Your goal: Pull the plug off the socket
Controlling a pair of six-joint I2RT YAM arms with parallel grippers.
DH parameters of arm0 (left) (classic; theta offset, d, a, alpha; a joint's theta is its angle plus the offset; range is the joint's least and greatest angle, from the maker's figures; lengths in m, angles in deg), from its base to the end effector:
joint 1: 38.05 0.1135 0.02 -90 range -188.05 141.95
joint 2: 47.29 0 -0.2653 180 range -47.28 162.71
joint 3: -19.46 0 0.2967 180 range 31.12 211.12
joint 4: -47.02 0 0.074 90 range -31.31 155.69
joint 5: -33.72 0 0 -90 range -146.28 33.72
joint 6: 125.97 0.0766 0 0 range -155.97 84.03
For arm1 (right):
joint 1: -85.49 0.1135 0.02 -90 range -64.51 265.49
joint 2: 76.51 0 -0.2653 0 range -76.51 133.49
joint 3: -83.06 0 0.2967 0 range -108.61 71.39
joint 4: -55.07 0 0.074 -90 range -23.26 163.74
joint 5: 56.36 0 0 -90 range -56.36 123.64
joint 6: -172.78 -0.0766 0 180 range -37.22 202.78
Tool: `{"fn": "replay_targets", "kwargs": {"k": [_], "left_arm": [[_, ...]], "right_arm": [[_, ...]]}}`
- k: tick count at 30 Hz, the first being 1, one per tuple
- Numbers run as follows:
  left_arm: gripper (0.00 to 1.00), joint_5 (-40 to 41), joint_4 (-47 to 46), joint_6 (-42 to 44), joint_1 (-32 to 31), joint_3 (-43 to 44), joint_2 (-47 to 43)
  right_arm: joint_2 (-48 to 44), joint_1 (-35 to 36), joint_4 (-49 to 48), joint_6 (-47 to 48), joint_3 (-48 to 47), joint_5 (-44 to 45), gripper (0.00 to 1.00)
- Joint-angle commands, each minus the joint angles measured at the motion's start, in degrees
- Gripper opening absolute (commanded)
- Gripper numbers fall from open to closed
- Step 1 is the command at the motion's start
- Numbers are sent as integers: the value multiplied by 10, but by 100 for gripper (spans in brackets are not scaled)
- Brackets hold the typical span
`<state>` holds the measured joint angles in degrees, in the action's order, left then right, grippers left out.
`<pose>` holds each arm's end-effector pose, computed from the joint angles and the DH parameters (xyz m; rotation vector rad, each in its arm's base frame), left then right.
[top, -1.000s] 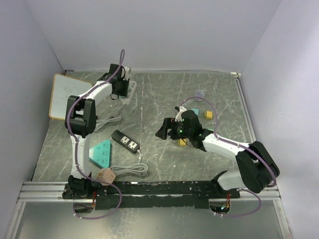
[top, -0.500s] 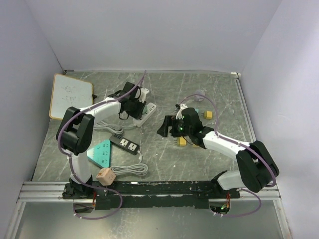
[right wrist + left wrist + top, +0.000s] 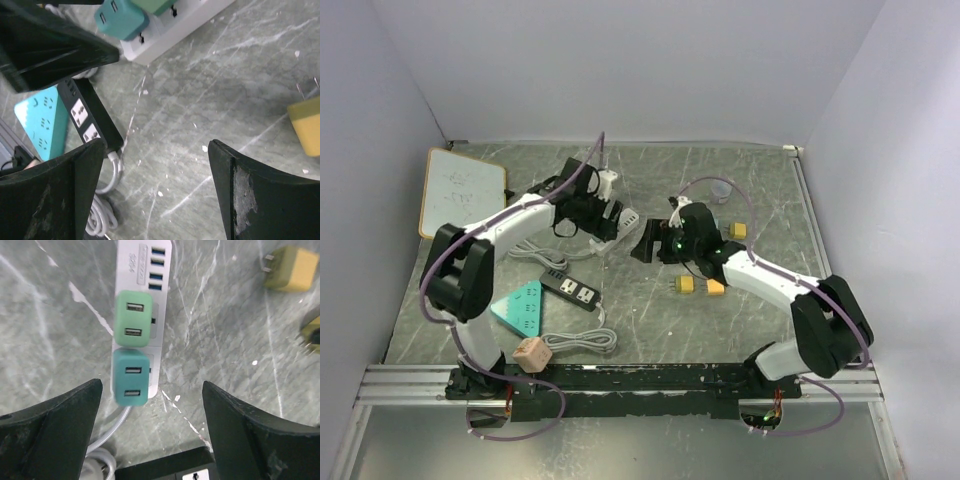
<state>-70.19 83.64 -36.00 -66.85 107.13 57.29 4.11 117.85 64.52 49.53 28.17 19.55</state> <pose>0.3932 -0.2372 0.1647 0.7293 2.4330 -0.5080 0.2985 0.2112 0.1610 -0.1301 2.3110 0.8889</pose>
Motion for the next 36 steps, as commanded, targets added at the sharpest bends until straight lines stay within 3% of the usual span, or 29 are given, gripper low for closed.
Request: {"fn": "replay_targets", "kwargs": {"k": [1, 4, 12, 18, 27, 31, 36], "left_arm": [[94, -18, -4, -16, 33, 8, -68], [94, 14, -13, -37, 53, 1, -97], [95, 219, -8, -112, 86, -8, -146], [95, 204, -6, -128, 97, -7, -149], [93, 163, -10, -134, 109, -6, -143], [93, 141, -14, -131, 109, -9, -138], [92, 125, -12, -129, 110, -6, -125]], "right_arm": [[42, 1, 30, -33, -56, 26, 84], [87, 6, 62, -70, -105, 48, 82], [225, 68, 135, -178, -287, 122, 81], [301, 100, 169, -292, -362, 185, 79], [379, 110, 194, -316, -423, 244, 72], [392, 110, 197, -303, -439, 253, 64], [384, 108, 196, -296, -424, 257, 43]]}}
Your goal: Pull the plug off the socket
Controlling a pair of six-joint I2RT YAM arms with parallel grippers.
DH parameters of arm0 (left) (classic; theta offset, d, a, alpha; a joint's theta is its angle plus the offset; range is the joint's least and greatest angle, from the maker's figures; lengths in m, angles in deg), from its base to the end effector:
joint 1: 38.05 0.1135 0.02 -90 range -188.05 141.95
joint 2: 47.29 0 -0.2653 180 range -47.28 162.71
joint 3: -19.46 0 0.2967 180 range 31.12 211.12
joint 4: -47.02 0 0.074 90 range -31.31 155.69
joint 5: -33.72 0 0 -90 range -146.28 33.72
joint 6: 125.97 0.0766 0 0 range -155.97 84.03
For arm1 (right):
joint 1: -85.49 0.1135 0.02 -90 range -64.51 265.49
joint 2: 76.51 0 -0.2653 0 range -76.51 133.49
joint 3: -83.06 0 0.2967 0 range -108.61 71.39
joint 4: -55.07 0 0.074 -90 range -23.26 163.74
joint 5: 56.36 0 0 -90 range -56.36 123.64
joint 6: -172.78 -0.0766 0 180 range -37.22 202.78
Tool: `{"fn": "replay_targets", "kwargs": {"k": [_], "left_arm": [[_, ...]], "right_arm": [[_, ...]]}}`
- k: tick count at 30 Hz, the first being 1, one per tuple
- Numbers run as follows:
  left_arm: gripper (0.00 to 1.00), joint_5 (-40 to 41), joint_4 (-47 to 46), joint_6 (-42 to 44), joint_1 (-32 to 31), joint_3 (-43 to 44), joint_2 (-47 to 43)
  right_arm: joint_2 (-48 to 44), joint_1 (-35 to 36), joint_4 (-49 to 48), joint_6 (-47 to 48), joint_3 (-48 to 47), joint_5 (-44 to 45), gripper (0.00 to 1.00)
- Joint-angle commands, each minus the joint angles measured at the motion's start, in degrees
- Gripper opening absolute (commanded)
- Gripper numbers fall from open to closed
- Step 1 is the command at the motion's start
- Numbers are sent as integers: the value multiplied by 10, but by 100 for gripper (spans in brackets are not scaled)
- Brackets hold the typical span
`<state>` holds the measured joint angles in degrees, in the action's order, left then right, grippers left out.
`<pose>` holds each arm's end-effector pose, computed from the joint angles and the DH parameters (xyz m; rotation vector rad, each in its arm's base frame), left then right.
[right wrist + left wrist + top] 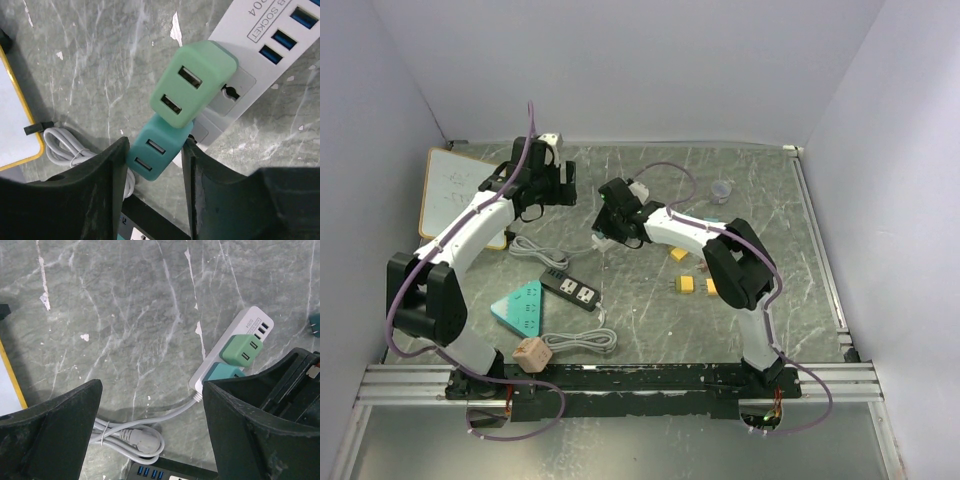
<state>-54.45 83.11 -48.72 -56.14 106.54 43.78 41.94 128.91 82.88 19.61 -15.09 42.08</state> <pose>0.4153 -0.1331 0.2612 0.0894 2.2803 -0.2473 0.3888 0.3525 0.1323 0.5008 2.4629 0.6602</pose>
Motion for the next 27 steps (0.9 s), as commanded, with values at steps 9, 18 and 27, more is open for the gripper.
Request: {"fn": "replay_targets", "kwargs": {"k": [9, 18, 27], "left_arm": [[91, -108, -11, 8, 3, -2, 32], [87, -266, -40, 0, 5, -7, 91], [90, -283, -77, -111, 9, 33, 166]], "right_arm": [[-56, -33, -90, 56, 123, -71, 6], [-98, -81, -314, 106, 287, -246, 0], [-90, -95, -394, 136, 337, -323, 0]]}}
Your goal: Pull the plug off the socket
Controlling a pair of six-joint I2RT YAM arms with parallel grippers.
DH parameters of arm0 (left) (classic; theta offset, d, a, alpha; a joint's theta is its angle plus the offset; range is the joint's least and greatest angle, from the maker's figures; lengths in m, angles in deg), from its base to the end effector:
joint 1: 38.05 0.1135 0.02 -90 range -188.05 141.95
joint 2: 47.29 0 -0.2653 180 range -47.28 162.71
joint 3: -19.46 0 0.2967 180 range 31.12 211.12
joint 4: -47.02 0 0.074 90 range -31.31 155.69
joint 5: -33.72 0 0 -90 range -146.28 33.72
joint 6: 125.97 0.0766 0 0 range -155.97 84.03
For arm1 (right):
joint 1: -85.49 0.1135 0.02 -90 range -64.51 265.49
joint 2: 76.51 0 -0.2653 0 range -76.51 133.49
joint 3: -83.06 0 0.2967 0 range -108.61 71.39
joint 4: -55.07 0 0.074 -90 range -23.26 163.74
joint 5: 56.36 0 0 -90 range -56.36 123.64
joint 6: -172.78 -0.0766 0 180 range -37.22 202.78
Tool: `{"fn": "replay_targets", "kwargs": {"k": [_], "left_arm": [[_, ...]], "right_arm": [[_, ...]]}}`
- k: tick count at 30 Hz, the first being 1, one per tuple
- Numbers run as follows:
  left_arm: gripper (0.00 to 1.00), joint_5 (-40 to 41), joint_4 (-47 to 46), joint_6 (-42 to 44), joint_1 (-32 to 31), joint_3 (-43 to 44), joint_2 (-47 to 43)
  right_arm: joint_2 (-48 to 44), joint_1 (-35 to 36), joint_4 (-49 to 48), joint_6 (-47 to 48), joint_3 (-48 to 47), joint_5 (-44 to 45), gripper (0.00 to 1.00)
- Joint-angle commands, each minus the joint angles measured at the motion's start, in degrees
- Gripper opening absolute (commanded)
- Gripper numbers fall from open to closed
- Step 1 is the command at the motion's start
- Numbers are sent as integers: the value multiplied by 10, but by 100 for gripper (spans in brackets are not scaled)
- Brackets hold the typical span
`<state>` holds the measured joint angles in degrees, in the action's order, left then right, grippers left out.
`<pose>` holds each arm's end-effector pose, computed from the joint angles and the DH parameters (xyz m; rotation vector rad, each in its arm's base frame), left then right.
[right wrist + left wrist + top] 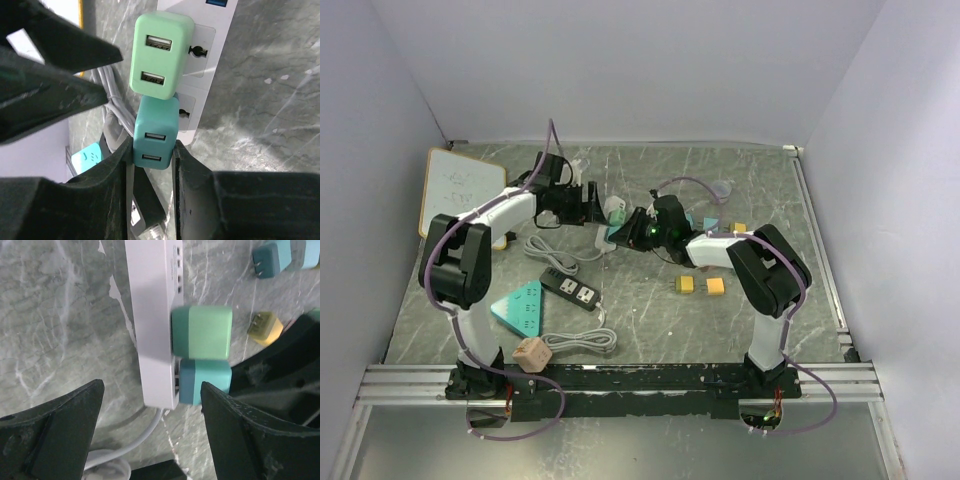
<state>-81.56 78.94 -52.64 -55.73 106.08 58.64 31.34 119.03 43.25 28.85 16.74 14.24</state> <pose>0.4308 -0.1716 0.1588 0.2200 2.5062 -0.7980 0.3614 0.2701 0.0968 0.1834 2.3166 1.2140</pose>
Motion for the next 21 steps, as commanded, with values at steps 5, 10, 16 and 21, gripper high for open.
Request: {"fn": "replay_targets", "kwargs": {"k": [5, 10, 16, 21], "left_arm": [[92, 18, -37, -128, 4, 100, 73], [84, 32, -10, -129, 4, 164, 140], [71, -34, -59, -128, 4, 141, 173], [56, -32, -60, -107, 4, 149, 196]], "right_arm": [[13, 3, -5, 50, 26, -47, 0], [7, 2, 6, 60, 16, -47, 0], [0, 2, 17, 71, 13, -49, 0], [6, 2, 10, 68, 11, -50, 0]]}}
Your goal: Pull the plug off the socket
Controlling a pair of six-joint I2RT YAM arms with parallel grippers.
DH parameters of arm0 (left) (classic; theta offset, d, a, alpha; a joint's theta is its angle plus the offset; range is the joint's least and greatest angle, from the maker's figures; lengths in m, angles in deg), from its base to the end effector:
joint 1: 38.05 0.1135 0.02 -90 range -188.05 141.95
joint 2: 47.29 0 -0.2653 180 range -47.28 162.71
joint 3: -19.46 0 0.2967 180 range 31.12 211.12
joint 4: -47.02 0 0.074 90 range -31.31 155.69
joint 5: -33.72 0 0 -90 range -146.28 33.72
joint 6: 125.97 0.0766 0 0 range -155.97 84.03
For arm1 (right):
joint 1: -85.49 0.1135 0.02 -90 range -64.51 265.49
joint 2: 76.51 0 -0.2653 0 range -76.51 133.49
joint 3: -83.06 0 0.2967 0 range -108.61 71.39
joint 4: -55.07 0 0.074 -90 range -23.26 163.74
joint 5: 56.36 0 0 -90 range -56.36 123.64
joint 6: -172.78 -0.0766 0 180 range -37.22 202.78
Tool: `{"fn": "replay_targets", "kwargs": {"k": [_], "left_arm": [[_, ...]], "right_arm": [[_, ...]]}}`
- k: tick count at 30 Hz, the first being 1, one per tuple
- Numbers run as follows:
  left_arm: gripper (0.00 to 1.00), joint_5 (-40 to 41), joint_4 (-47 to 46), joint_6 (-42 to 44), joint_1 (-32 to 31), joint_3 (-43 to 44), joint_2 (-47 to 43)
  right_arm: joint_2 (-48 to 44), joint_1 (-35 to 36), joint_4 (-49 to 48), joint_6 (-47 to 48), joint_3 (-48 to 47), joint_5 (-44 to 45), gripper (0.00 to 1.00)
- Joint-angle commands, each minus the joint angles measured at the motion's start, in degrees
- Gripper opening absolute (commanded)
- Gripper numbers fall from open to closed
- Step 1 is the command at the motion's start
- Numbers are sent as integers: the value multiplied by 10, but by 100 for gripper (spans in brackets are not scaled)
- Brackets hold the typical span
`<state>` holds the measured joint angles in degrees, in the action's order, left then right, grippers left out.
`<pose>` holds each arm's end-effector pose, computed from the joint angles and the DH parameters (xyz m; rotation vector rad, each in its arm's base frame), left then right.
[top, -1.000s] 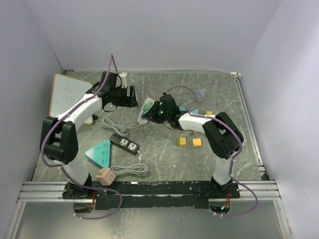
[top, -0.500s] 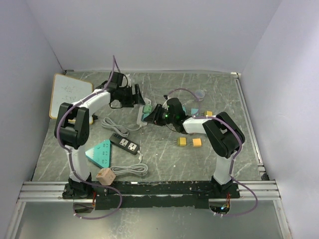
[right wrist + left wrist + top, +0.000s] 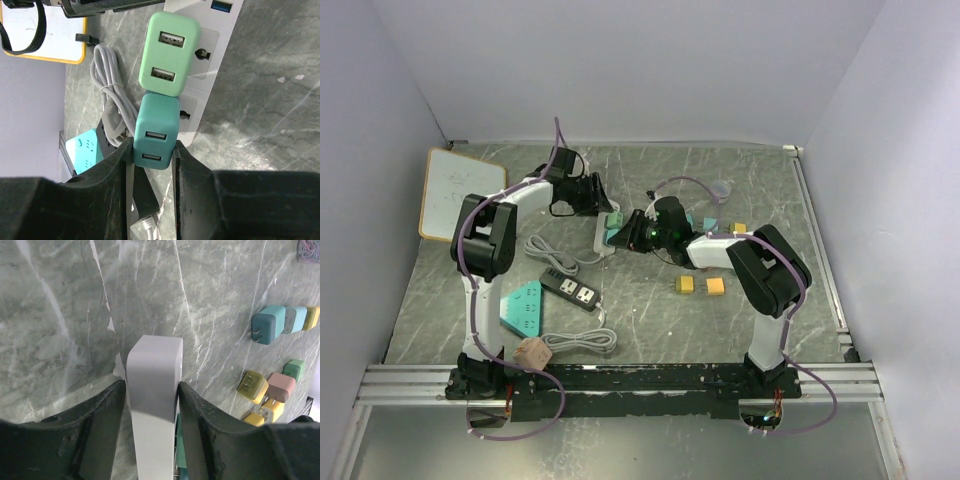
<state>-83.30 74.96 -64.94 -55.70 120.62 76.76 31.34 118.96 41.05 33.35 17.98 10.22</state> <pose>0.4961 -0.1944 0.1076 -0.0345 2.5531 -0.9195 0.3549 0.2712 0.0952 0.0396 2.3012 1.2501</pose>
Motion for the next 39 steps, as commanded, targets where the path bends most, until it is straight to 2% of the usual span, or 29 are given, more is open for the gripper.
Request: {"fn": "replay_targets", "kwargs": {"k": [1, 6, 12, 17, 21, 25, 32, 36, 39], "left_arm": [[53, -5, -19, 19, 3, 2, 17], [37, 6, -21, 28, 3, -6, 23], [26, 79, 10, 70, -5, 3, 12], [25, 111, 28, 82, -19, 13, 16], [25, 106, 33, 82, -20, 16, 21], [25, 100, 36, 80, -20, 20, 23], [26, 74, 34, 70, -20, 21, 24], [26, 65, 34, 67, -18, 21, 25], [26, 58, 30, 64, -17, 18, 23]], "right_arm": [[8, 2, 30, 19, -3, -11, 0], [15, -15, -9, -43, 7, -42, 0], [-15, -42, 16, -80, 23, -35, 0], [-32, -49, 41, -84, 28, -39, 0], [-52, -77, 40, -78, 46, -48, 0], [-92, -98, 62, -21, 69, -55, 0], [-226, -147, 252, 133, 109, 64, 0], [-319, -214, 333, 157, 154, 99, 0], [-375, -283, 376, 151, 194, 67, 0]]}}
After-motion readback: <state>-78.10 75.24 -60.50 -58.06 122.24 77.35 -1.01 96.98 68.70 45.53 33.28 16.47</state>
